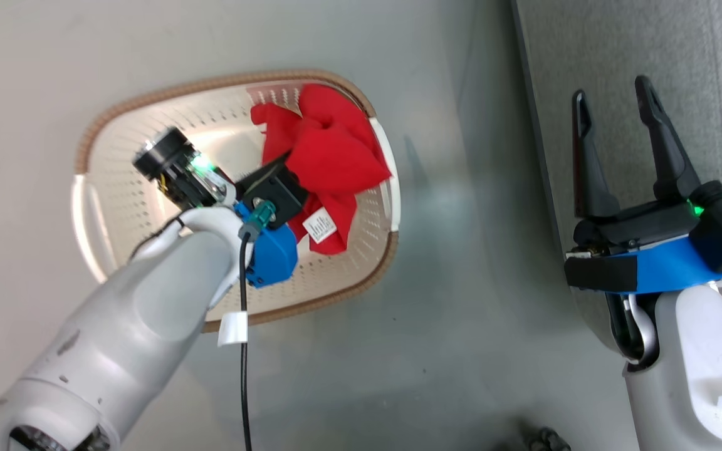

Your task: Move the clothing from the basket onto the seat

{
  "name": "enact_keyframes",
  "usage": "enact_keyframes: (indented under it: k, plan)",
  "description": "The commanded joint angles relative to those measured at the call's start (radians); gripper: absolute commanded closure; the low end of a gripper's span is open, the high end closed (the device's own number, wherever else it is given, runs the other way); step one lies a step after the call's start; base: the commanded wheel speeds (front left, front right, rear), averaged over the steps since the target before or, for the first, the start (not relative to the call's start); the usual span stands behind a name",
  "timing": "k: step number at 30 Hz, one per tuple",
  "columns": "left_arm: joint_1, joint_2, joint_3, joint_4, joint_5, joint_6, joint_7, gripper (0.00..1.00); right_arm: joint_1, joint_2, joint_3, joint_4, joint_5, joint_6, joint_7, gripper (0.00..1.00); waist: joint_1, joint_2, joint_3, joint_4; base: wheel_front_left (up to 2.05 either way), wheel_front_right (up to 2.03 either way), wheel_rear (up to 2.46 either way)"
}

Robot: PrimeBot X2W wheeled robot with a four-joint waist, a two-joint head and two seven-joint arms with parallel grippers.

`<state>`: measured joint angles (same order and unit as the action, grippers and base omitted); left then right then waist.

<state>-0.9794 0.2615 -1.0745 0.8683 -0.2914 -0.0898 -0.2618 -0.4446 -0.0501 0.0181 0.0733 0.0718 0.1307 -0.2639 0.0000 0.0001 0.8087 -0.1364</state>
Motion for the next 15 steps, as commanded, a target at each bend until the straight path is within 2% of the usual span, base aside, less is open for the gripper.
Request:
enact_keyframes:
  k: [1,15]
  plan:
    - [0.018,-0.004,0.02,-0.02,-0.005,0.004,-0.005,1.0,0.015,-0.006,-0.004,0.004,-0.004,0.0,-0.001,0.0,0.0,-0.0001,-0.06,0.036,0.0,0.0,0.0]
    - [0.235,-0.036,0.241,-0.253,0.016,0.019,-0.005,1.0,0.124,-0.029,-0.022,0.065,0.005,0.0,-0.001,0.0,0.0,-0.0001,-0.34,0.114,0.0,0.0,0.0]
